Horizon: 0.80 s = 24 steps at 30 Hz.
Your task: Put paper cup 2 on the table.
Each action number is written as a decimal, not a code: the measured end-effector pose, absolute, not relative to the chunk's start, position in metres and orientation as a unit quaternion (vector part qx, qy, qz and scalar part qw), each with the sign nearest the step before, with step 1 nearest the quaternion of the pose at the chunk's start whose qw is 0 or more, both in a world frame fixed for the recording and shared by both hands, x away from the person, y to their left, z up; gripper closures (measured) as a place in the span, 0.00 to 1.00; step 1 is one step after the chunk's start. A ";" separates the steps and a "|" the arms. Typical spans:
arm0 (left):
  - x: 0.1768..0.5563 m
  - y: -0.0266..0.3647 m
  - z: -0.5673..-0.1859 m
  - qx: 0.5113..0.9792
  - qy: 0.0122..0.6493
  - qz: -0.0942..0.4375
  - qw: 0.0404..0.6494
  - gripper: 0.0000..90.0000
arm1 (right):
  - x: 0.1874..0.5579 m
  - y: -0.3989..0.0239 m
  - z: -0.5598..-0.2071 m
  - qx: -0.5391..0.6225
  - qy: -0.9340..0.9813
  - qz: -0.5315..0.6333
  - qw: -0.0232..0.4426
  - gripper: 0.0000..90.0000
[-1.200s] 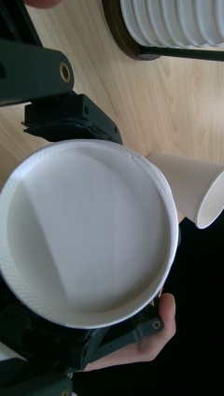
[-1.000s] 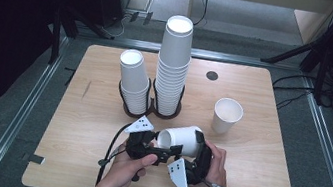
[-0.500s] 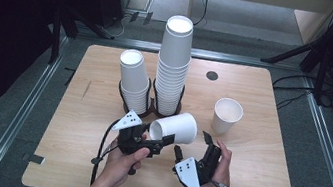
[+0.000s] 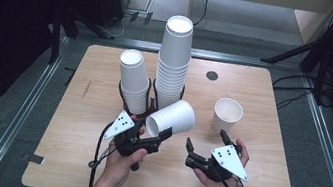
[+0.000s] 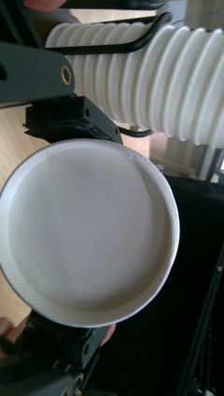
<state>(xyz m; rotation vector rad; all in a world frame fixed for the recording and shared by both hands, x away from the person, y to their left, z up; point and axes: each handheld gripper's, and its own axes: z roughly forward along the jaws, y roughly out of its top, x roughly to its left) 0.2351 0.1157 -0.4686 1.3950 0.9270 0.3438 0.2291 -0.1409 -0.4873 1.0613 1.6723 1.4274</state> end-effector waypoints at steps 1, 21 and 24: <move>0.235 0.116 -0.469 0.612 0.408 0.153 0.660 0.27 | 0.229 -0.143 -0.485 0.420 0.636 0.558 0.327 0.00; 0.231 0.105 -0.475 0.587 0.376 0.183 0.693 0.27 | 0.235 -0.148 -0.465 0.553 0.510 0.658 0.030 0.00; 0.231 0.104 -0.476 0.585 0.374 0.187 0.695 0.27 | 0.236 -0.145 -0.464 0.564 0.494 0.662 -0.001 0.00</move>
